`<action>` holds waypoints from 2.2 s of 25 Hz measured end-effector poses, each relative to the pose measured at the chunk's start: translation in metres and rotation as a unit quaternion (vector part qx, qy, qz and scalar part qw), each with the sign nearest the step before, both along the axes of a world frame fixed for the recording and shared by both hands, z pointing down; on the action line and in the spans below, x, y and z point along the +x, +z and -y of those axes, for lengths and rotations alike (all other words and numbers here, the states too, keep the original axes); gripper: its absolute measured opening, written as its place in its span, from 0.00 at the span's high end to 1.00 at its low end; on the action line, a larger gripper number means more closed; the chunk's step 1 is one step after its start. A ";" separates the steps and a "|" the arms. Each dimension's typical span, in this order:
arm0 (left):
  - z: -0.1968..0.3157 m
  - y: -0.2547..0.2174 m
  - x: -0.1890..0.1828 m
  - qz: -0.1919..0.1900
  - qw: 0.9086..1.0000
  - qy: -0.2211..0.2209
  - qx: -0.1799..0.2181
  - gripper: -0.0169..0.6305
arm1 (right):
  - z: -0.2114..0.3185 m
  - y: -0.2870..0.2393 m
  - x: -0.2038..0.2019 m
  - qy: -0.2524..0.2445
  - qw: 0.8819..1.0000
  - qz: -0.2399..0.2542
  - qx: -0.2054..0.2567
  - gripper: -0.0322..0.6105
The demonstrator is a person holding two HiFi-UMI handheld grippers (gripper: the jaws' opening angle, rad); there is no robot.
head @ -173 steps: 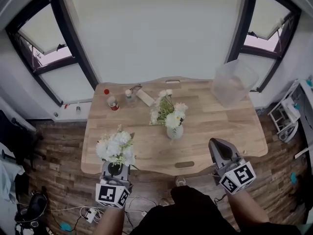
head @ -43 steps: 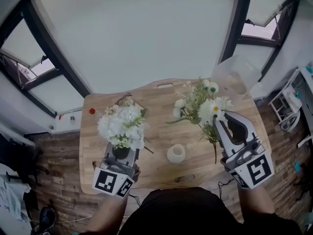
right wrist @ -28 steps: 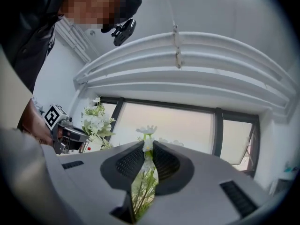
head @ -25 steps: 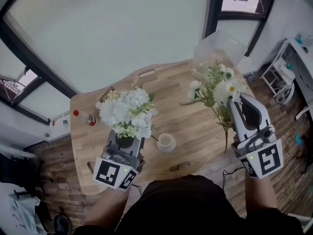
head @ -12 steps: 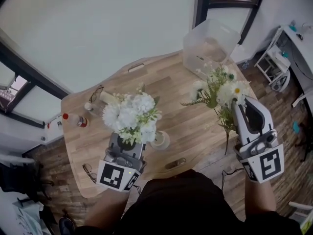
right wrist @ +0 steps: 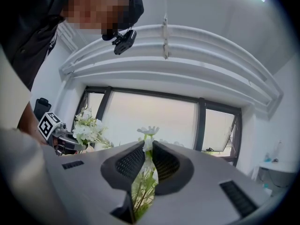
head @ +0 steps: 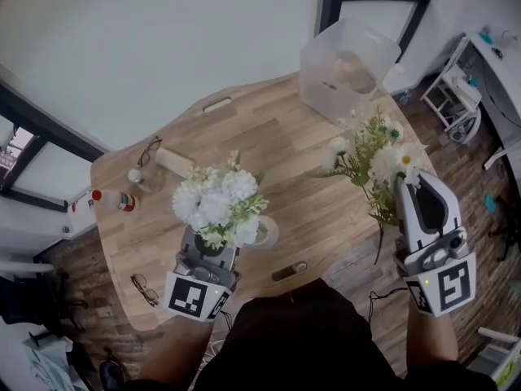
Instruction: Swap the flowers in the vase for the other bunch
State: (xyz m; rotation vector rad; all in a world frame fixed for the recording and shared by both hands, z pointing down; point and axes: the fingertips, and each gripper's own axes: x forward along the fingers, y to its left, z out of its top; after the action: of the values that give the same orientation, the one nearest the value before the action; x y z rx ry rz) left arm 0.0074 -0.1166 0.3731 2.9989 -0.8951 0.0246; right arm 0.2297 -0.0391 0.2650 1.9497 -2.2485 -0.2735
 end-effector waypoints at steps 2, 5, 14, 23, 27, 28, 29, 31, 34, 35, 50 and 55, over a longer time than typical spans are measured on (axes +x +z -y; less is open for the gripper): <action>0.001 0.009 -0.002 0.003 1.000 0.000 -0.005 0.90 | 0.001 0.007 -0.003 -0.001 1.000 0.002 -0.008 0.84; 0.002 0.020 0.002 0.003 1.000 0.001 -0.008 0.90 | 0.005 0.014 -0.004 -0.006 1.000 0.009 -0.016 0.84; -0.001 0.064 0.005 0.022 0.999 -0.012 -0.026 0.90 | 0.009 0.041 -0.005 -0.014 0.998 0.042 -0.043 0.85; -0.011 0.098 0.012 0.041 0.998 -0.009 -0.048 0.90 | 0.011 0.053 -0.009 -0.018 0.997 0.038 -0.059 0.85; -0.020 0.115 0.016 0.058 0.996 0.002 -0.067 0.88 | 0.015 0.053 -0.009 -0.020 0.997 0.042 -0.062 0.85; -0.023 0.120 0.015 0.061 0.996 0.005 -0.070 0.87 | 0.016 0.053 -0.011 -0.021 0.997 0.043 -0.062 0.85; -0.025 0.123 0.014 0.062 0.995 0.008 -0.073 0.87 | 0.017 0.053 -0.012 -0.022 0.997 0.043 -0.061 0.85; -0.028 0.129 0.012 0.064 0.995 0.015 -0.077 0.85 | 0.019 0.052 -0.017 -0.024 0.997 0.044 -0.058 0.85; -0.033 0.135 0.015 0.063 0.993 0.034 -0.091 0.74 | 0.024 0.051 -0.018 -0.027 0.997 0.044 -0.057 0.85; -0.035 0.136 0.017 0.062 0.993 0.040 -0.094 0.69 | 0.025 0.050 -0.018 -0.028 0.997 0.044 -0.057 0.85; -0.048 0.144 -0.012 0.112 0.988 0.034 -0.098 0.59 | 0.034 0.035 -0.029 -0.049 0.998 0.025 -0.044 0.85; -0.049 0.144 -0.017 0.147 0.985 0.042 -0.076 0.58 | 0.037 0.029 -0.033 -0.055 0.998 0.020 -0.037 0.85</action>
State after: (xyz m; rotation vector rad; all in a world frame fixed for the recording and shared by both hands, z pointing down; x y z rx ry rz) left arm -0.0097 -0.0678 0.5172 2.9313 -0.7417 0.5231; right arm 0.1967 -0.0759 0.2936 1.8134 -2.3606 -0.1610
